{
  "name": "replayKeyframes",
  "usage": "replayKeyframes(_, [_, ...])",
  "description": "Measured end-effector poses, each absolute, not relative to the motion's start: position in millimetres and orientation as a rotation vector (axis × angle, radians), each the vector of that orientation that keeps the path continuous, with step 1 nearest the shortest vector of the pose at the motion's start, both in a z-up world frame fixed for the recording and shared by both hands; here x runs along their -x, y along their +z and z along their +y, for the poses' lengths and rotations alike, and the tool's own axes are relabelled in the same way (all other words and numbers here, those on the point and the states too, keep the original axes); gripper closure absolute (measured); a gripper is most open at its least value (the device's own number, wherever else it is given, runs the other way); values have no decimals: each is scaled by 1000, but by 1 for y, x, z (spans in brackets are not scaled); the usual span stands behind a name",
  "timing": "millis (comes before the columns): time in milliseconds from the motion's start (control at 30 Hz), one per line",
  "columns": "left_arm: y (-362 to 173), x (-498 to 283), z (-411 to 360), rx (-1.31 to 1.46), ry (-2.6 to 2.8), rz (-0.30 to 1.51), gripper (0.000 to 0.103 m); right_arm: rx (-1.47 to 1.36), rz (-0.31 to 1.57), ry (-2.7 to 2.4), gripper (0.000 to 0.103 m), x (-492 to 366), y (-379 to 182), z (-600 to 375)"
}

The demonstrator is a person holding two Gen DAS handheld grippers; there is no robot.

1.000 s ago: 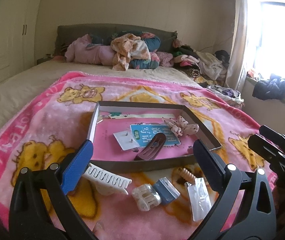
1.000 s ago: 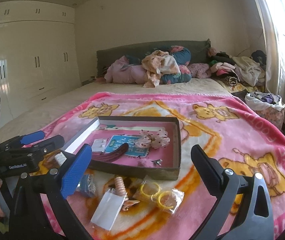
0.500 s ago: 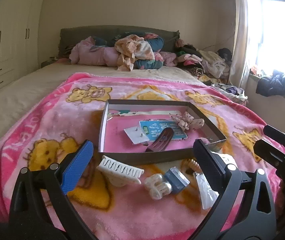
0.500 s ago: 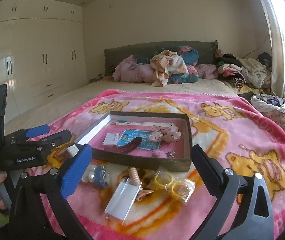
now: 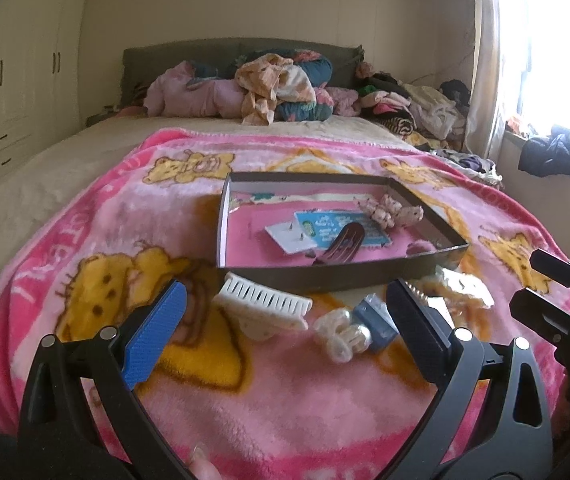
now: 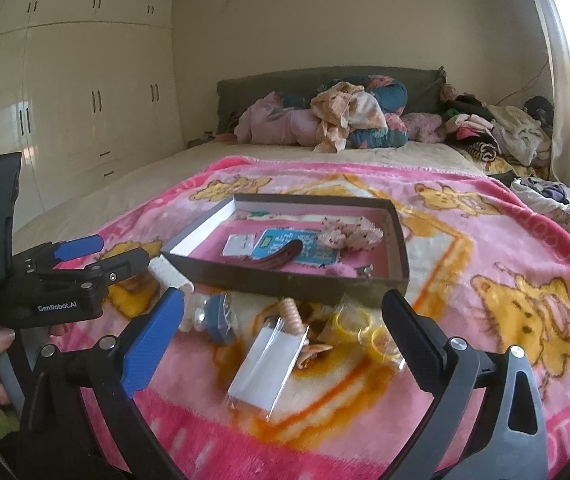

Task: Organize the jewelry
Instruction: 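Release the brown claw into the box with the left tool, then withdraw both tools, then grasp the translucent claw clip with the left tool while the right tool grasps the clear plastic sleeve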

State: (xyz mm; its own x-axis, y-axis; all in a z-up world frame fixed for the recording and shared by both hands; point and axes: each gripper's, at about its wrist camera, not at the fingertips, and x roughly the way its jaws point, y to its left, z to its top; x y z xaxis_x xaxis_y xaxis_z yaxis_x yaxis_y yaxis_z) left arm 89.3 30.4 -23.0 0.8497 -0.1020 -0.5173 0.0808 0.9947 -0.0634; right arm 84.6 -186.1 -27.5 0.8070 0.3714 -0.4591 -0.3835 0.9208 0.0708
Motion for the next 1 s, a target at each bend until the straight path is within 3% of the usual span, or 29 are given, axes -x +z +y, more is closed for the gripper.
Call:
replayKeyframes(900, [-77, -108, 16, 25, -180, 728, 12, 73, 676, 406, 7, -102, -99, -154])
replayKeyframes(1000, [-81, -111, 12, 29, -187, 744, 16, 77, 704, 400, 28, -109, -103, -153])
